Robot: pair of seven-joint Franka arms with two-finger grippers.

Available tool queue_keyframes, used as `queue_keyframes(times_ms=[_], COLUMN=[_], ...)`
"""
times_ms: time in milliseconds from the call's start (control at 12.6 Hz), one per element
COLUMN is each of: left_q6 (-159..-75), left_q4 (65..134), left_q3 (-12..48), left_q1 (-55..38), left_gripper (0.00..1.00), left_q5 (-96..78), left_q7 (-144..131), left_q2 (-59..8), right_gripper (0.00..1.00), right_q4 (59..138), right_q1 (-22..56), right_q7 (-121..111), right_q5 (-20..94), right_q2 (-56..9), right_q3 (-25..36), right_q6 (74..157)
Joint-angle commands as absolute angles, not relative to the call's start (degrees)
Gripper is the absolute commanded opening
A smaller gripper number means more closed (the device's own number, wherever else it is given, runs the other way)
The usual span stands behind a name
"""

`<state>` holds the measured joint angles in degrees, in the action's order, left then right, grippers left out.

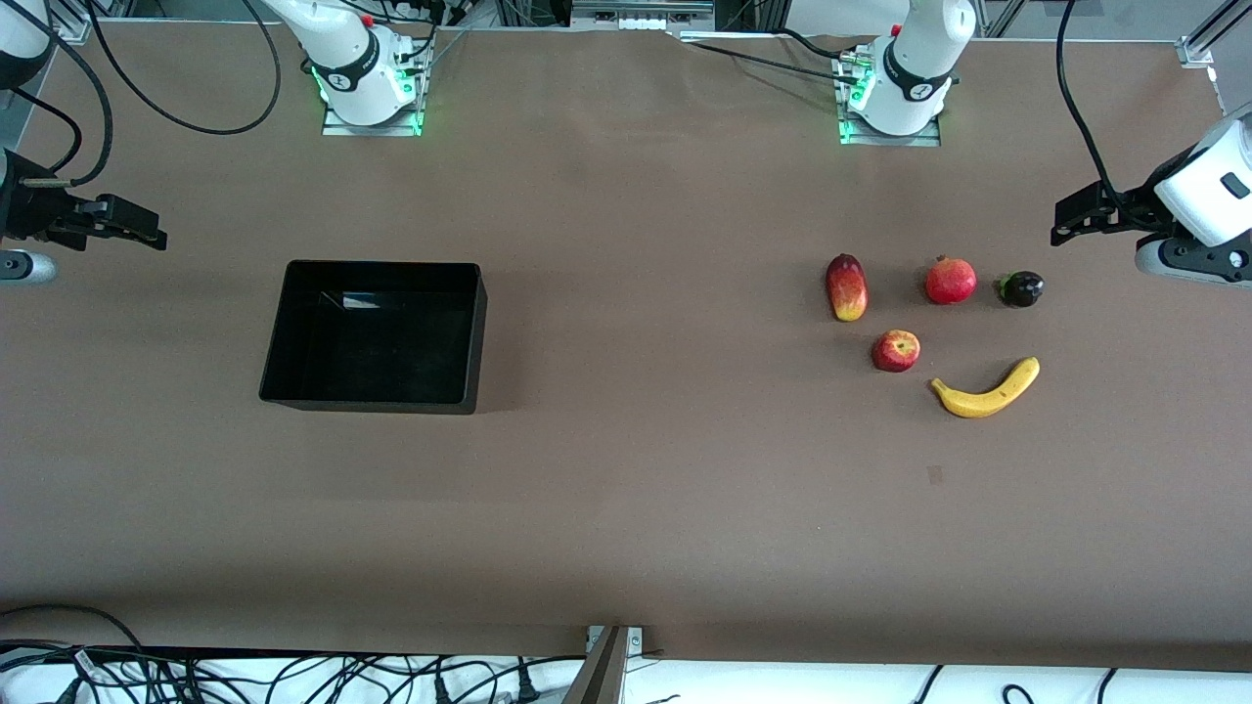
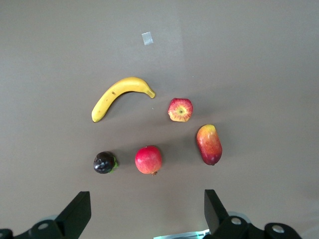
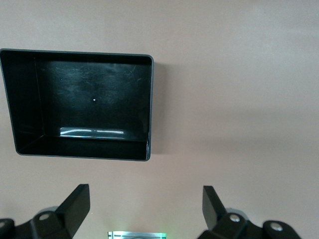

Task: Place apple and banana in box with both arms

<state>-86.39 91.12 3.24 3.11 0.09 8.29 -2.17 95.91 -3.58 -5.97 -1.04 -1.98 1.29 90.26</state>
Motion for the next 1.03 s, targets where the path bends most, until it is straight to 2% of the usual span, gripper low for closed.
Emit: queue_keyframes(times_ms=[0, 792, 950], left_q6=[-86.22, -86.22, -86.22], left_q4=[90.00, 90.00, 90.00], left_q3=[3.52, 3.43, 3.43], left_q1=[3.52, 3.52, 3.52], left_gripper=[1.00, 1.00, 1.00], left_q5=[-0.18, -0.18, -0.18], left_q7=[8.09, 8.09, 8.09], left_q2=[-2.72, -2.72, -2.72], right_gripper=[1.00, 1.00, 1.00], right_q4=[94.83, 95.36, 96.32], right_q1=[-3.78, -3.78, -3.43], right_q7=[-5.71, -5.54, -4.84], right_q5=[-1.85, -2.28, -2.29], right_q2=[-2.28, -2.37, -3.77], right_q3=[0.97, 0.97, 0.79], right_q6=[89.21, 89.12, 85.02])
